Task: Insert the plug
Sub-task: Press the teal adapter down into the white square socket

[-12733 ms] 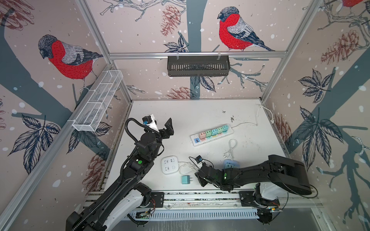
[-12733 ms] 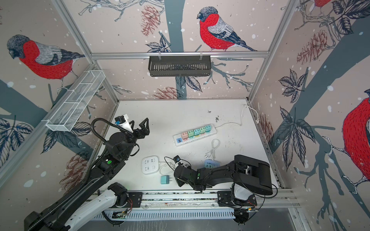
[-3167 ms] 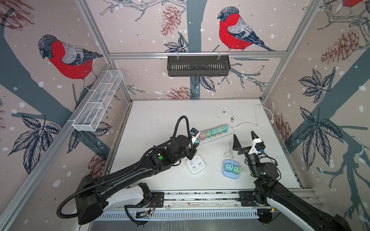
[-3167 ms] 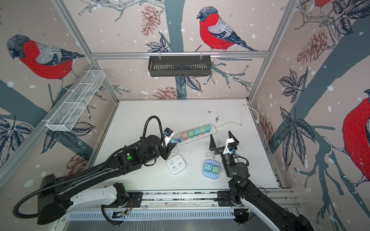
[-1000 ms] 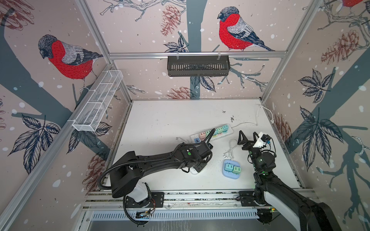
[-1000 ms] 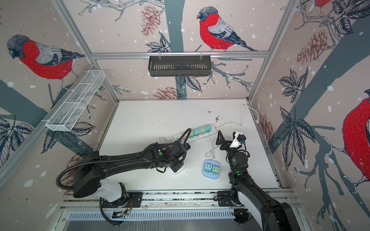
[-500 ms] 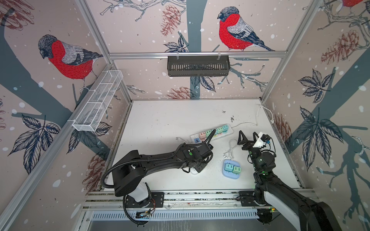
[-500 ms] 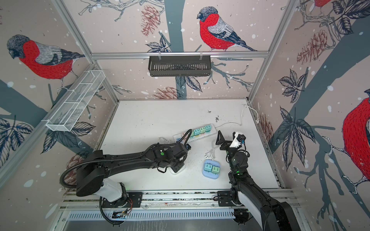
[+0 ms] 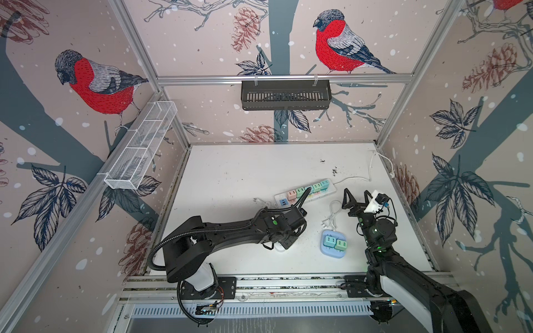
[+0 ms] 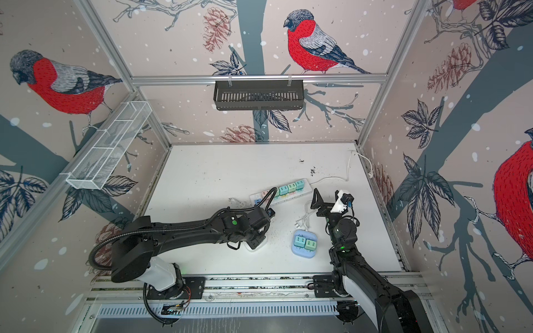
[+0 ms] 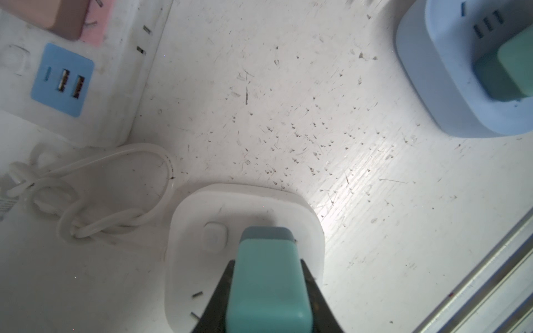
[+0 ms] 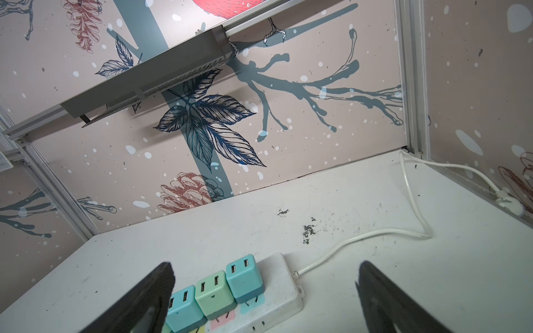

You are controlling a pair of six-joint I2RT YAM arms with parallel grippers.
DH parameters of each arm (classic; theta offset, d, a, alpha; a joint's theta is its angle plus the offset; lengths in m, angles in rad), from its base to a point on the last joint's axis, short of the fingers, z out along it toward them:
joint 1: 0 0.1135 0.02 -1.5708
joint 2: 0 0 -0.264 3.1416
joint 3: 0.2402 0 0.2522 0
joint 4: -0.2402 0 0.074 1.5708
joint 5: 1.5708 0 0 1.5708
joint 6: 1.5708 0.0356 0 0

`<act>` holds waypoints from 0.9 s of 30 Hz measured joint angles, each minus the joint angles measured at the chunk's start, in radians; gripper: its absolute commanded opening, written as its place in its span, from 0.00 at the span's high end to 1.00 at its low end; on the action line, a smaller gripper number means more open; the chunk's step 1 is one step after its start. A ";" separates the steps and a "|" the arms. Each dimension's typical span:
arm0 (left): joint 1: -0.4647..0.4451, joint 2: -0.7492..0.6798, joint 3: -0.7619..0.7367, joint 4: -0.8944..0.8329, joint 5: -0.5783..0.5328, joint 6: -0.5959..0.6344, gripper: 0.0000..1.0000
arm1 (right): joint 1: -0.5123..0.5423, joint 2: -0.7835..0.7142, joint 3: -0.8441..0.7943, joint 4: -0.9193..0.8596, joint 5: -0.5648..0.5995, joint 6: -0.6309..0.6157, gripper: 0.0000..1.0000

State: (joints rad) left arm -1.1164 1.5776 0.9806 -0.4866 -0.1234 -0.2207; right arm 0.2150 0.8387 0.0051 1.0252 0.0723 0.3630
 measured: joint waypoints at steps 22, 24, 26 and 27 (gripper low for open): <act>0.002 0.053 -0.017 0.062 -0.036 -0.031 1.00 | 0.000 0.003 0.000 0.000 -0.001 0.000 0.00; 0.004 0.059 -0.019 0.069 -0.035 -0.034 1.00 | 0.000 0.003 0.000 0.000 -0.001 0.000 0.00; 0.006 0.062 -0.020 0.073 -0.034 -0.034 1.00 | 0.000 0.004 0.000 0.000 -0.001 0.000 0.00; 0.008 0.064 -0.021 0.078 -0.033 -0.034 1.00 | 0.000 0.005 0.000 0.000 -0.001 0.000 0.00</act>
State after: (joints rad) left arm -1.1084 1.6417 0.9596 -0.4088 -0.1566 -0.2550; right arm 0.2150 0.8433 0.0051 1.0252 0.0715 0.3630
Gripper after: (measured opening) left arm 0.297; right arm 0.995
